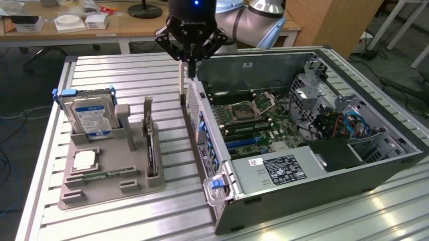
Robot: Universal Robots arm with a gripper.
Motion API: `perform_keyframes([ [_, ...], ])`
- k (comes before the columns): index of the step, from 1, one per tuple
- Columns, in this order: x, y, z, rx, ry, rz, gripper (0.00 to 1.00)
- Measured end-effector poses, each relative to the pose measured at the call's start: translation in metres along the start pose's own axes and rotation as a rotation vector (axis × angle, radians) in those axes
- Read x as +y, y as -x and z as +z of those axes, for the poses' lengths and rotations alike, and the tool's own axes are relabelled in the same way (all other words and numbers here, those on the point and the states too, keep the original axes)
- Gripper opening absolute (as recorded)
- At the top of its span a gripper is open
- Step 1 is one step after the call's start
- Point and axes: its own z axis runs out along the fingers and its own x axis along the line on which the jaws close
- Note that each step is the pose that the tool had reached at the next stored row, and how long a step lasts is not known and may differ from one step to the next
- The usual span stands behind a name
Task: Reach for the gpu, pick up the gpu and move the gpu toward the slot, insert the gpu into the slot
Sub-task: 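Reach for the gpu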
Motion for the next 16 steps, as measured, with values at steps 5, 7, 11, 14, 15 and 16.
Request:
perform_keyframes([
  [5,-0.0004,-0.004,0.0000,-0.0001,0.0001,0.000,0.10],
  [7,-0.0006,-0.005,-0.0001,0.0000,0.0001,0.000,0.10],
  [11,-0.0010,-0.008,-0.0002,0.0000,0.0000,0.000,0.10],
  [14,-0.0012,-0.010,-0.0003,0.0000,0.0000,0.000,0.10],
  [15,-0.0013,-0.011,-0.0003,0.0000,0.0001,0.000,0.10],
  [16,-0.0014,-0.011,-0.0003,0.0000,0.0000,0.000,0.10],
])
